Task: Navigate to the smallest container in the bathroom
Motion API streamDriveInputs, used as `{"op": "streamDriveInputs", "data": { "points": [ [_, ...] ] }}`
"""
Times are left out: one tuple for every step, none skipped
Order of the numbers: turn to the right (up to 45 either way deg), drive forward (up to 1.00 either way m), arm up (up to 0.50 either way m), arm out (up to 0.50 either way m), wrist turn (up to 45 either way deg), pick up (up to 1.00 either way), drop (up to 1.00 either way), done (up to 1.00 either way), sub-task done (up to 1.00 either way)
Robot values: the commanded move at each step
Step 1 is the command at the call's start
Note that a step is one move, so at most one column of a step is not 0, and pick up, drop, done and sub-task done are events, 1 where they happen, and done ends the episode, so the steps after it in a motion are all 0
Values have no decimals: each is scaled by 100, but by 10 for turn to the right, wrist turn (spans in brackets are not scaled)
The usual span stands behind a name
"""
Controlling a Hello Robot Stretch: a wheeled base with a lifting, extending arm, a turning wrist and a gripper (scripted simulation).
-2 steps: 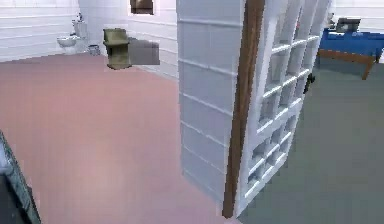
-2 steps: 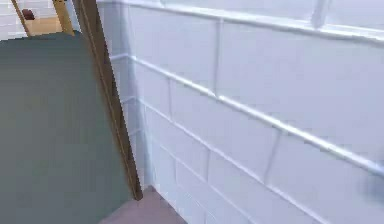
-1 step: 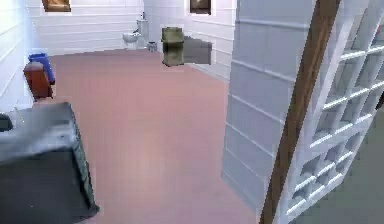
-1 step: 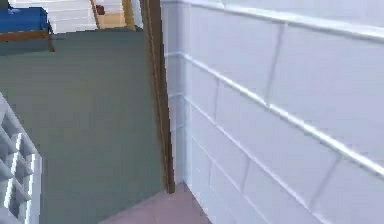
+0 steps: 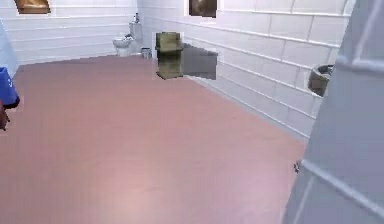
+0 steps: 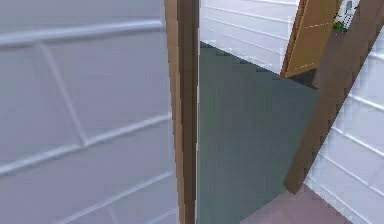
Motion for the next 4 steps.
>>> {"op": "streamDriveInputs", "data": {
  "points": [
    [-30, 0, 0, 0, 0, 0, 0, 0, 0],
    [0, 20, 0, 0, 0, 0, 0, 0, 0],
    [-360, 0, 0, 0, 0, 0, 0, 0, 0],
    [0, 100, 0, 0, 0, 0, 0, 0, 0]
  ]
}}
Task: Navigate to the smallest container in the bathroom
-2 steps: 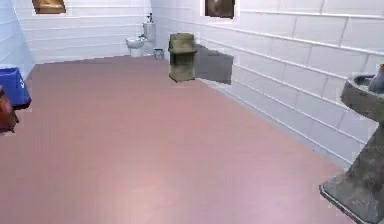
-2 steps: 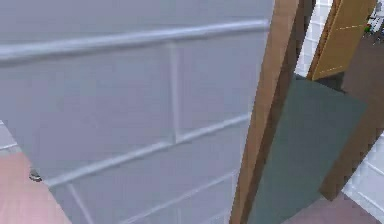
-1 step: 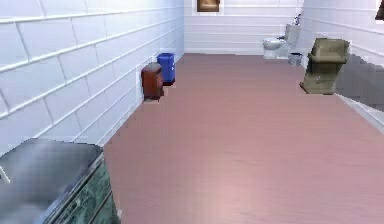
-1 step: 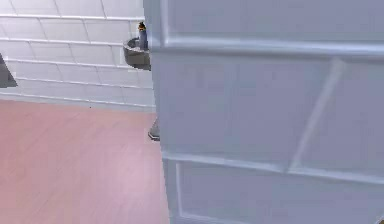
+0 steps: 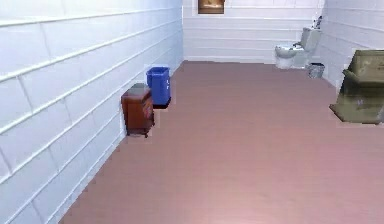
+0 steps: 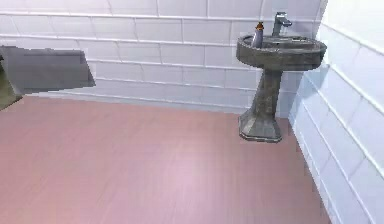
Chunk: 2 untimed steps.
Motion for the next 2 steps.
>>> {"op": "streamDriveInputs", "data": {
  "points": [
    [-120, 0, 0, 0, 0, 0, 0, 0, 0],
    [0, 20, 0, 0, 0, 0, 0, 0, 0]
  ]
}}
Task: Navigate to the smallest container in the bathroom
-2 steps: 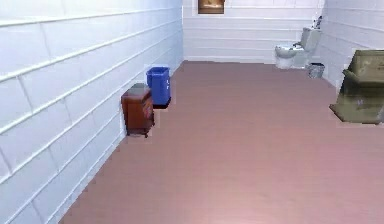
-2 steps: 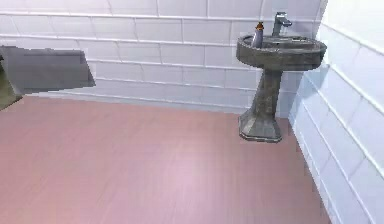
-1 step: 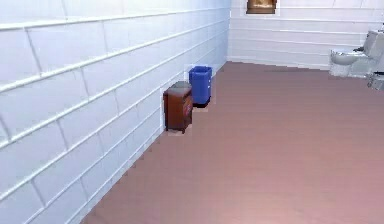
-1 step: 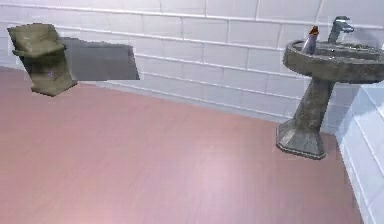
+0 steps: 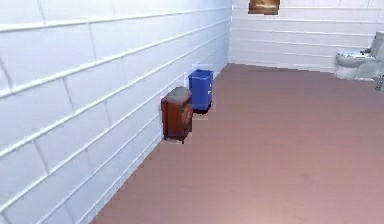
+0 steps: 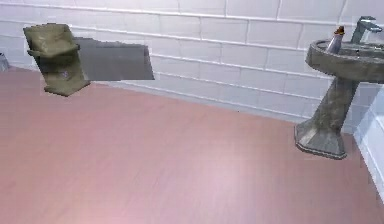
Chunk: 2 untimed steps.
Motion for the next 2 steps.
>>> {"op": "streamDriveInputs", "data": {
  "points": [
    [120, 0, 0, 0, 0, 0, 0, 0, 0],
    [0, 100, 0, 0, 0, 0, 0, 0, 0]
  ]
}}
